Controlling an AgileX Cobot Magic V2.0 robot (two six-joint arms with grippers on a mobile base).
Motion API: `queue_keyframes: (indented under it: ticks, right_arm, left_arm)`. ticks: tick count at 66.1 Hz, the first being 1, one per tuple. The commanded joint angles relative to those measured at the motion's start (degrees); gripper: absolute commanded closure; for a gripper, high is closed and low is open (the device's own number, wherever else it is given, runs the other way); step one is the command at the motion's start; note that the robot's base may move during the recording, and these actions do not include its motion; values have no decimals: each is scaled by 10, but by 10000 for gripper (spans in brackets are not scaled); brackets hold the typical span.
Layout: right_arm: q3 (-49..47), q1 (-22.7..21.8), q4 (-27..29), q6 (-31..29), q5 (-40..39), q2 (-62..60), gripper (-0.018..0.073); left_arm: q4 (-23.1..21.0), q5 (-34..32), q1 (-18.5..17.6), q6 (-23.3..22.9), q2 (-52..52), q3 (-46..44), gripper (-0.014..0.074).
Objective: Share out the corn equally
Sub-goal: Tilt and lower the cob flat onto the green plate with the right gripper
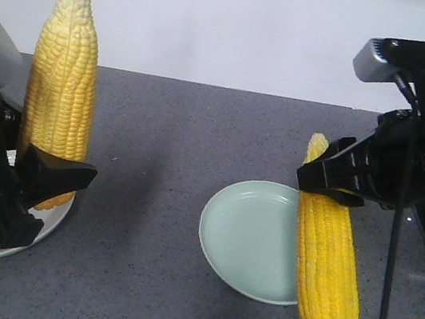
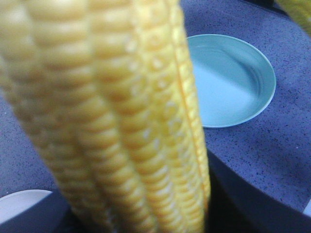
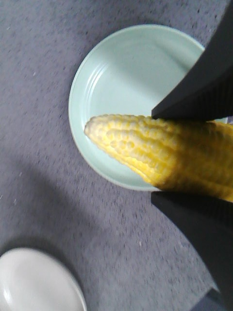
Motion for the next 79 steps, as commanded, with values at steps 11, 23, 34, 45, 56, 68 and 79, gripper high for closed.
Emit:
queue_keyframes:
  ticks: [11, 23, 34, 45, 56, 68, 79]
  right_arm:
    - [-90, -3, -68, 61, 13, 90, 386]
    - [-137, -3, -86, 87, 38, 160, 381]
    - [-171, -3, -86, 96, 44, 215, 376]
    - [-183, -3, -87, 100, 39, 260, 369]
    - [-184, -3, -93, 105, 28, 296, 362]
    - [-184, -3, -117, 132, 29, 331, 333]
    - [-184, -3, -118, 129, 39, 342, 228]
  left_arm:
    - [-11, -34, 0, -1, -10, -14, 305]
    - [-11, -34, 0, -1, -10, -14, 305]
    - [-11, -34, 0, -1, -10, -14, 305]
    - [-11, -34, 0, -1, -10, -14, 305]
    - [-11, -34, 0, -1, -10, -14, 305]
    - [-11, -34, 0, -1, -10, -14, 305]
    - [-11, -33, 0, -1, -10, -14, 304]
